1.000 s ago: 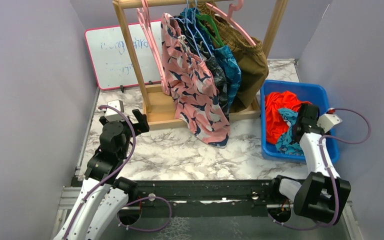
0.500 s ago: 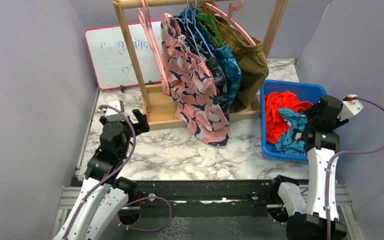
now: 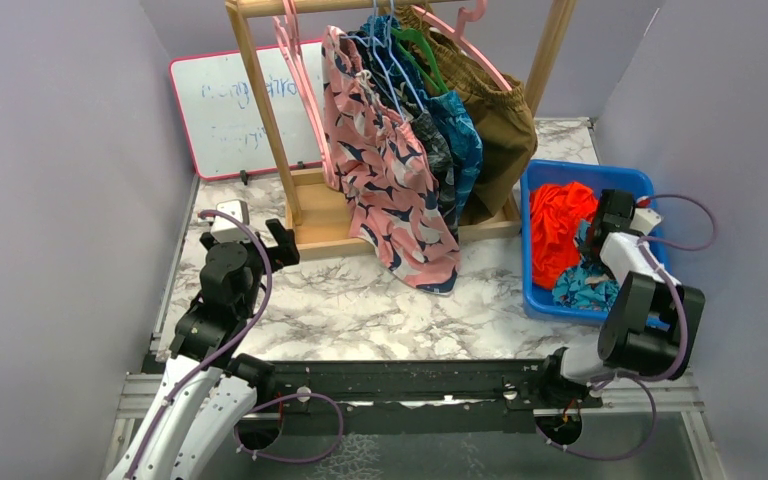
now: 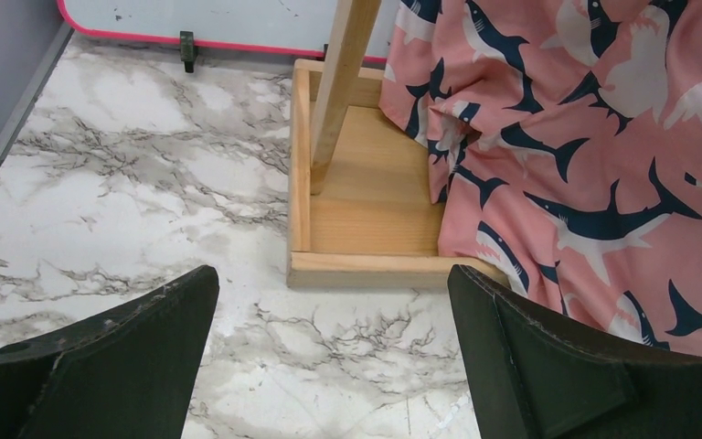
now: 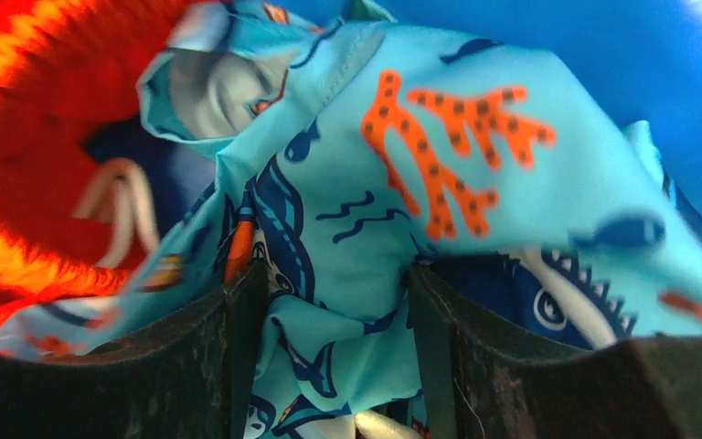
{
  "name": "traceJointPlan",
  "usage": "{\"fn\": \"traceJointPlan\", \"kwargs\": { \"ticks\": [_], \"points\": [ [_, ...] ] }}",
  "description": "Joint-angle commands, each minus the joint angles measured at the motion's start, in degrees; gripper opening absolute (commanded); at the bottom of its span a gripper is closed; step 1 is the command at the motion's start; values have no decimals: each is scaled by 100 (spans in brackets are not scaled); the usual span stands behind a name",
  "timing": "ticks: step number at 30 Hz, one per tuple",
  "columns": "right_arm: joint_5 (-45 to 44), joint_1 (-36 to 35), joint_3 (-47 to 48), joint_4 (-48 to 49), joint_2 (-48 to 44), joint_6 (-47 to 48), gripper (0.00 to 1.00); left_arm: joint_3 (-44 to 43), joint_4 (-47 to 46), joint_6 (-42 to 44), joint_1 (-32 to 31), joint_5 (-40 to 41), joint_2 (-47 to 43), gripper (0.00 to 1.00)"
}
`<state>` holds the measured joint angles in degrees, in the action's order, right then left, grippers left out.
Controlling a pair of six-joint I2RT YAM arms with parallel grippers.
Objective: Remove the shorts from the hanger
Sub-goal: Place the shorts in the basket.
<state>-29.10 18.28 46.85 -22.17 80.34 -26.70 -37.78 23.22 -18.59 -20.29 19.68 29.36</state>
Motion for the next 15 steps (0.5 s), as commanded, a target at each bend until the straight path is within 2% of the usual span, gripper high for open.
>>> {"fn": "traceJointPlan", "kwargs": {
  "ticks": [1, 5, 8, 12, 15],
  "points": [
    [-67, 96, -402, 318, 582, -317, 61, 43, -136, 48, 35, -118, -112, 99],
    [287, 96, -744, 511, 612, -512, 61, 51, -137, 40, 36, -137, -132, 99],
    [295, 96, -633, 310, 355, -517, 61, 43, -135, 40, 40, -147, -121, 99],
    [230, 96, -216, -181, -398, -329, 62, 51, -128, 40, 43, -123, -150, 99],
    [549, 96, 57, -425, -1300, -272, 72, 51, -132, 35, 37, -99, -159, 99]
  ]
}}
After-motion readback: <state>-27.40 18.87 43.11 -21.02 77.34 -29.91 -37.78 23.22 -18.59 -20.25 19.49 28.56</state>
